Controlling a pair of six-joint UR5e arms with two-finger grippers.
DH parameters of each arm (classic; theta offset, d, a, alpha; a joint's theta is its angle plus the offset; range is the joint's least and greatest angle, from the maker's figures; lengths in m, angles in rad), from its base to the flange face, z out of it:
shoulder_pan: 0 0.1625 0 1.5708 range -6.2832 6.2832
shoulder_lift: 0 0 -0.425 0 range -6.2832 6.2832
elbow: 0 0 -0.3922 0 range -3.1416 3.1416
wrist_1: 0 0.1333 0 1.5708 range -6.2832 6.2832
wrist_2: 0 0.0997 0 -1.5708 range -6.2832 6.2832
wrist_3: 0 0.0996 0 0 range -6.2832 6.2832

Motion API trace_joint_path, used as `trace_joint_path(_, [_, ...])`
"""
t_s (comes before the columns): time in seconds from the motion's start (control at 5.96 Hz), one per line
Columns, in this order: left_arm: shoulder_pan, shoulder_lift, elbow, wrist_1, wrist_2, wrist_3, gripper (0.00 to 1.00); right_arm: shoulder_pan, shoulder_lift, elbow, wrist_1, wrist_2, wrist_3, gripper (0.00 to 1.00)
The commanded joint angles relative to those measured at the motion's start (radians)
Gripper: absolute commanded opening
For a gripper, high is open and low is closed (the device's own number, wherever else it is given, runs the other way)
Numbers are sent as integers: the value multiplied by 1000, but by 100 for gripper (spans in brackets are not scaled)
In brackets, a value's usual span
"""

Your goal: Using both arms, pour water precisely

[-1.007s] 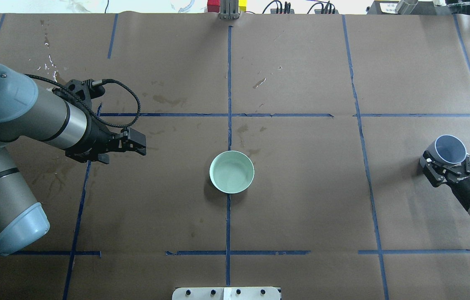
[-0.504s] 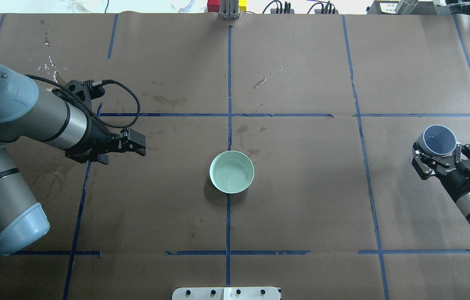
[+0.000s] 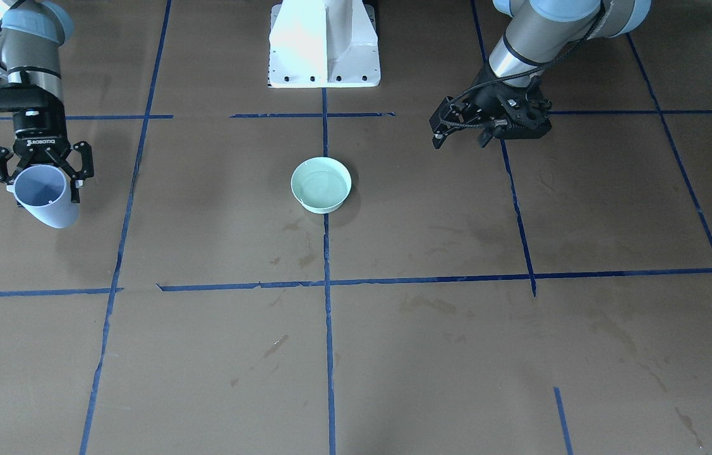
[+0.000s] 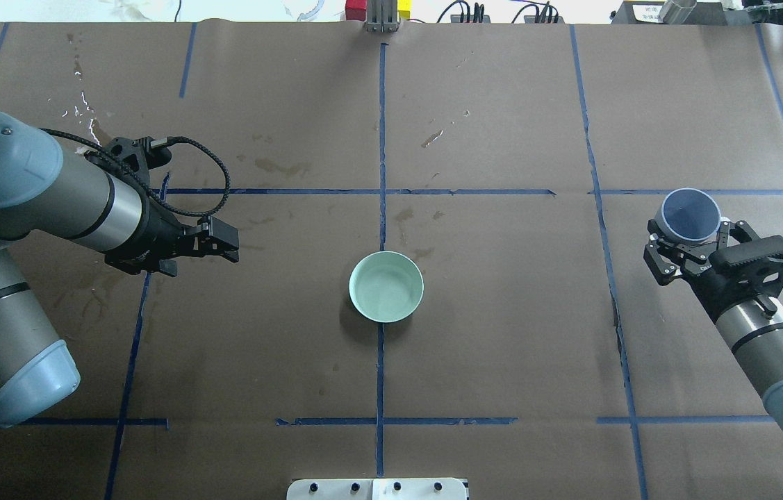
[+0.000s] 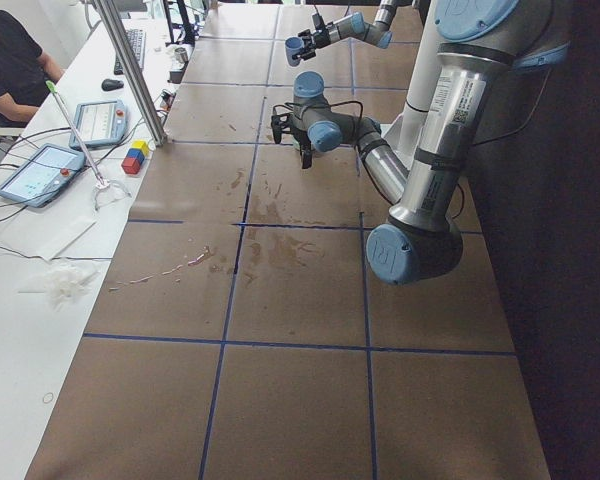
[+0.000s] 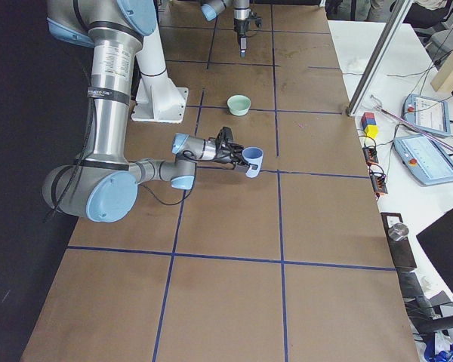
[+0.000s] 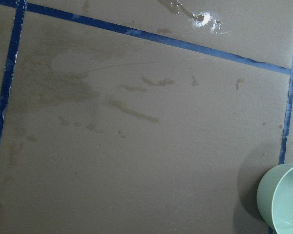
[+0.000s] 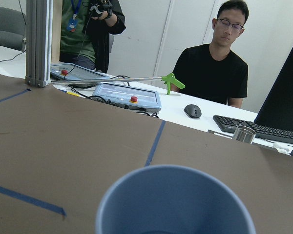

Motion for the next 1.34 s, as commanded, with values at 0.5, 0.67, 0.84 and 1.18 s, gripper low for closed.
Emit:
trace_joint_path(0.5, [-15, 1, 11, 1, 2, 8, 100, -126, 256, 42, -321, -83, -1, 6])
trace_joint_path(0.67, [-17, 2, 11, 1, 2, 8, 100, -139, 352, 46, -485, -86, -5, 7])
trace_joint_path(0.84, [-18, 1, 11, 1, 5, 8, 100, -143, 441, 40, -595, -94, -5, 7])
trace_joint_path(1.18, [-17, 27, 8, 1, 6, 6, 100, -180, 537, 37, -808, -124, -5, 7])
